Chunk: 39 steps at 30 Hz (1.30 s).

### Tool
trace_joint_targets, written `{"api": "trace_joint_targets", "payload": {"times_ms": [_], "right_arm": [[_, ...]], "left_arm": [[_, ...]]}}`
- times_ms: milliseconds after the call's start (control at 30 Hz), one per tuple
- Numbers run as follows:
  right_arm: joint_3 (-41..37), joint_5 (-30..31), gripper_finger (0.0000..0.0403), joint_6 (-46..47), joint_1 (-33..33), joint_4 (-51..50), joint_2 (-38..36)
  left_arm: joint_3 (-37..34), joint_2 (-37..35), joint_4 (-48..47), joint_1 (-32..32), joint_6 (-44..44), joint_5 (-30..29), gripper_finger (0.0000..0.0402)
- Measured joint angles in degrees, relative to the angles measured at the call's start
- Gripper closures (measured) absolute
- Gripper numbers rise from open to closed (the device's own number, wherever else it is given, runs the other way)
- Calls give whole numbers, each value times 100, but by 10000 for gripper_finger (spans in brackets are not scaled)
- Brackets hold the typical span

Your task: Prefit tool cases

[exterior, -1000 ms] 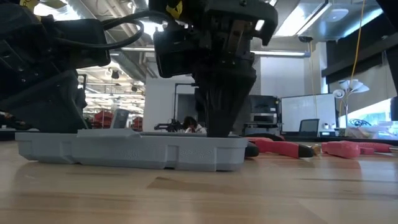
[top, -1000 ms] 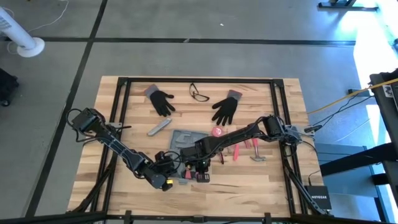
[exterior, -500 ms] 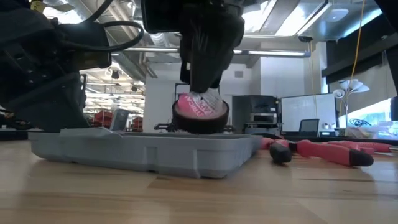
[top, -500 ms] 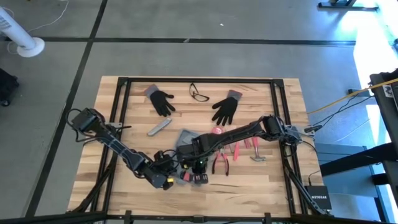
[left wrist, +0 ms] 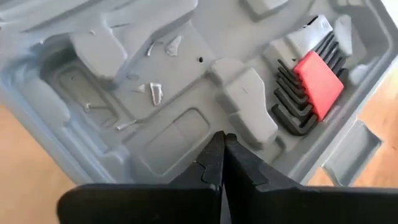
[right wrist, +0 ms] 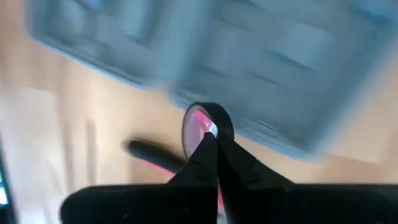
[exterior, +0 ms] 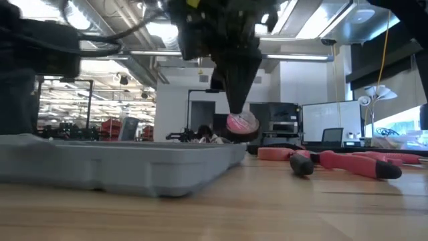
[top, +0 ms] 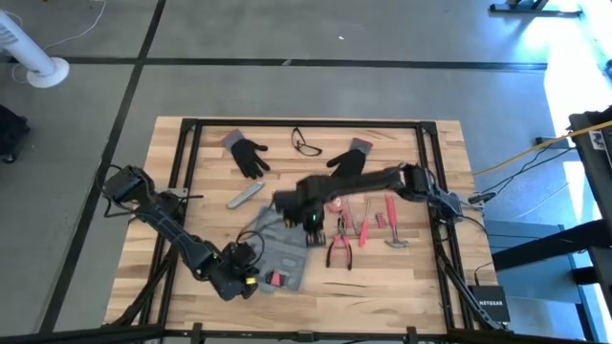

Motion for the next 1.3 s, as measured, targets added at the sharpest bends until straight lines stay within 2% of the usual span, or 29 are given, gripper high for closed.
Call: {"api": "trace_joint_targets", "payload": {"times_ms": [100,267,500,767,1000,1133,1300], "right_arm": [[-106,64,403,-183,-426,-37,-120],[-361,61,403,-442,-874,-345,-115],[-927,-817,403,-721,-659,-286,-115],[-1117,-992,403,-855,-303,-265,-218],[-570,-926,403,-450,-297,-128,-865],[-540,-729,400,467,-182,197,-990],[-713,-679,360,1132,177,1031,-955]], "left_arm": [[1,0,-73,-180,-358,-136,401],[1,0,-105,-257,-412,-226,401],[1,-57,-273,-233,-381,-239,401],[1,-118,-487,-188,-373,-242,401],[-235,-377,-728,35,-333,-326,401],[-335,-448,-762,147,-206,-701,401],[-355,-431,-321,308,-108,-828,402]]}}
